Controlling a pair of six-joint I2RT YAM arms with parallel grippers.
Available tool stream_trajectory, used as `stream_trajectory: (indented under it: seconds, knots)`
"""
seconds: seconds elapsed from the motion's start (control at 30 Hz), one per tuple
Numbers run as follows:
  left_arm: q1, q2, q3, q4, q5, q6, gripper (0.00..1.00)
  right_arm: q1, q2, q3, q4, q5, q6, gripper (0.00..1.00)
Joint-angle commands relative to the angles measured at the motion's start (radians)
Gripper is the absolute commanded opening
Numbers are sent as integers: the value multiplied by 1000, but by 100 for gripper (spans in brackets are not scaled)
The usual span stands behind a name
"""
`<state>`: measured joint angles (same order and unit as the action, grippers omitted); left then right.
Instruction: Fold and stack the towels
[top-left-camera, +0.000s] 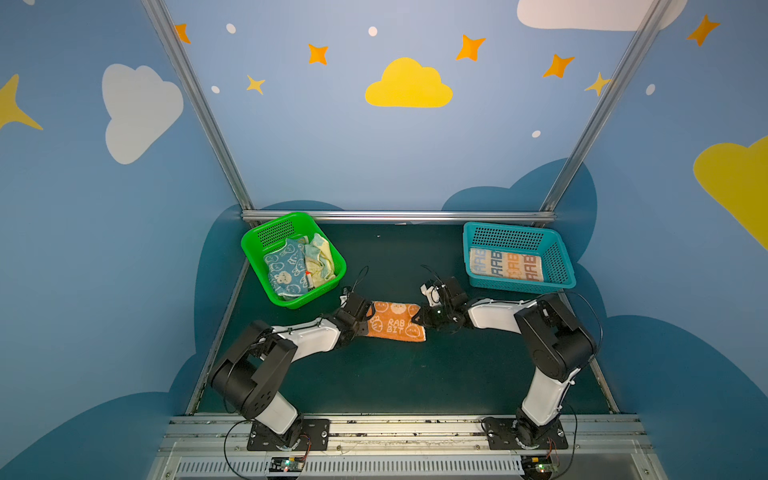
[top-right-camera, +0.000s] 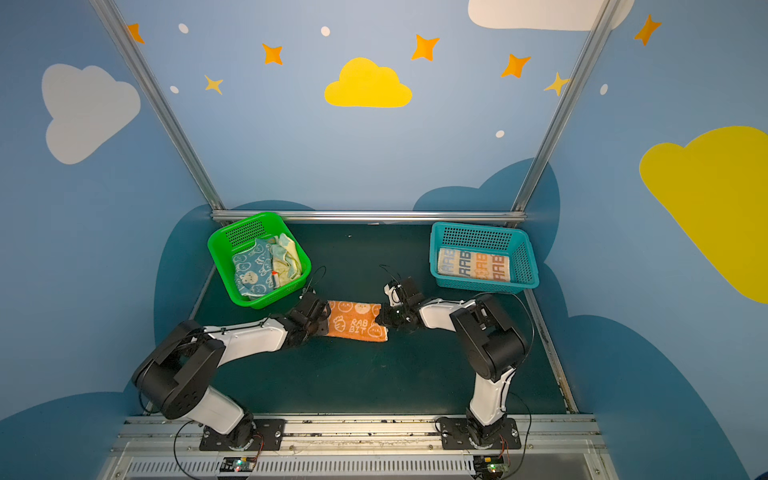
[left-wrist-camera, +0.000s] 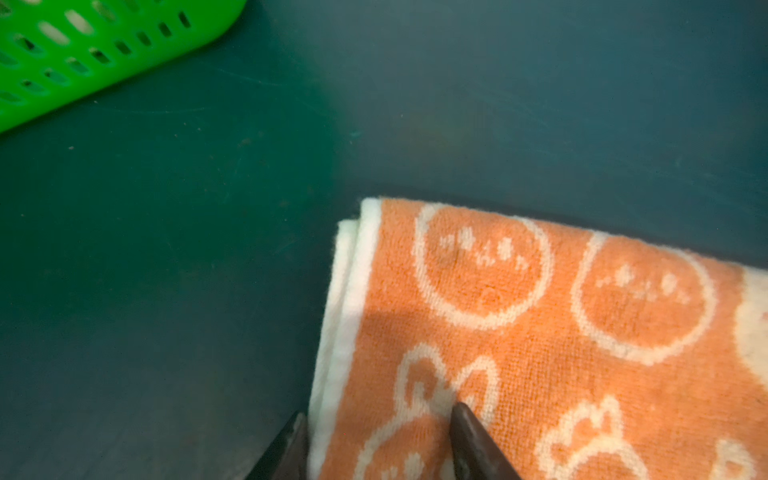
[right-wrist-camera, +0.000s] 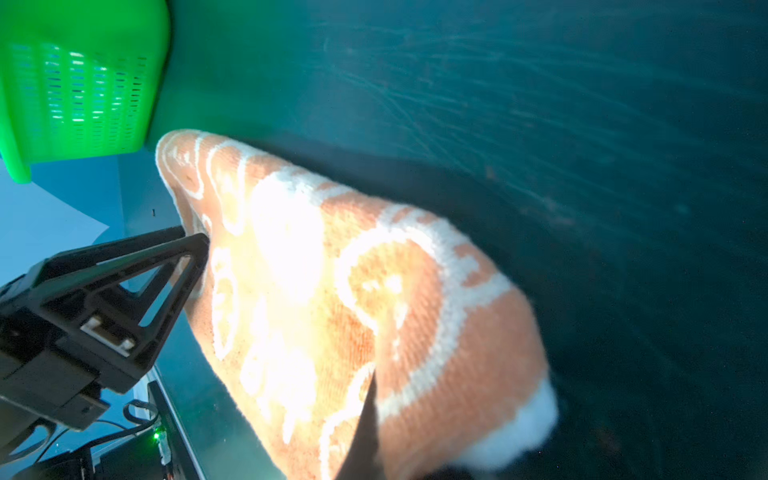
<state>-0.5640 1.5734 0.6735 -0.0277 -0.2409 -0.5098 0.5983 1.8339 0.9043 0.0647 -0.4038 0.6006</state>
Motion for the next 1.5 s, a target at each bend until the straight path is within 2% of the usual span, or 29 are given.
stream_trajectory:
  seconds: [0.0, 0.27, 0.4, 0.57, 1.03, 1.27, 1.47]
  knots:
    - [1, 28, -1, -53, 26, 2, 56, 14, 58, 24, -154, 54, -54, 0]
    - [6, -58, 35, -78, 38, 47, 100, -41, 10, 266, -457, 177, -249, 0]
    - [10, -108, 39, -82, 47, 58, 100, -77, 56, 446, -611, 228, -362, 0]
    - [10, -142, 39, -112, 37, 64, 100, -114, 126, 616, -715, 283, -466, 0]
    - [10, -162, 26, -149, 14, 80, 100, -228, 298, 1087, -985, 410, -583, 0]
    - [11, -152, 36, -155, 27, 84, 100, -296, 317, 1207, -1004, 501, -666, 0]
    - [9, -156, 35, -165, 30, 80, 100, -357, 315, 1245, -1001, 540, -703, 0]
